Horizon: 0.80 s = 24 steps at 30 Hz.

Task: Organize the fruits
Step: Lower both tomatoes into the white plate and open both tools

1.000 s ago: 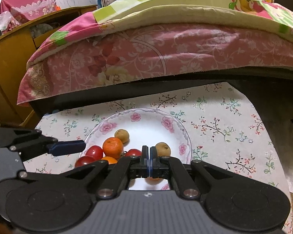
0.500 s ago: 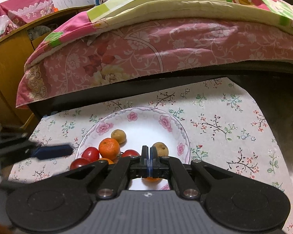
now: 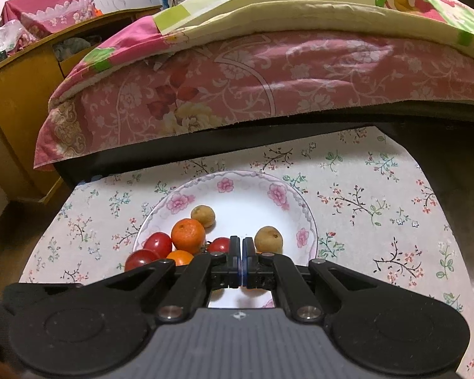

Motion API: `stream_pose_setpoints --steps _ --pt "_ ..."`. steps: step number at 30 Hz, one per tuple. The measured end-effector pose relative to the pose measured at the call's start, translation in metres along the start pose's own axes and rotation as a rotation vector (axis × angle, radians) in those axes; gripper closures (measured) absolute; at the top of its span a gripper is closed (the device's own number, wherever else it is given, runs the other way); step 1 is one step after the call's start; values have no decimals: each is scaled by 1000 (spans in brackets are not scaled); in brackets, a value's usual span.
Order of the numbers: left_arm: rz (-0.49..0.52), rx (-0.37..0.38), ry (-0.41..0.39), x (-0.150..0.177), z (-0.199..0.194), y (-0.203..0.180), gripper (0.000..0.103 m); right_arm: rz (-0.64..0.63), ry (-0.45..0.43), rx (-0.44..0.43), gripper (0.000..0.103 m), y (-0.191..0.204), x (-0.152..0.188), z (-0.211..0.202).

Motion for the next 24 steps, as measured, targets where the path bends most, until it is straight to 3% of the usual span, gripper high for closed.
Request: stream_pose_setpoints --steps 2,10,24 --pt "-2 1 -3 1 -2 0 67 3 0 0 99 -1 0 0" --pt "-2 -10 -9 7 -15 0 67 5 -14 -9 99 0 -1 -6" --pt "9 -10 -148 -43 -40 -2 67 24 -8 -12 99 -8 -5 -5"
Point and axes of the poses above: each gripper's, at about its wrist camera, not at the fingertips, and z roughly the way its jaws point, y to its left, x to its underside, the point moved 4 cm from there along z, roughly the way its jaws point, and after that the axes turned 8 degrees about z, right-handed, at the moved point
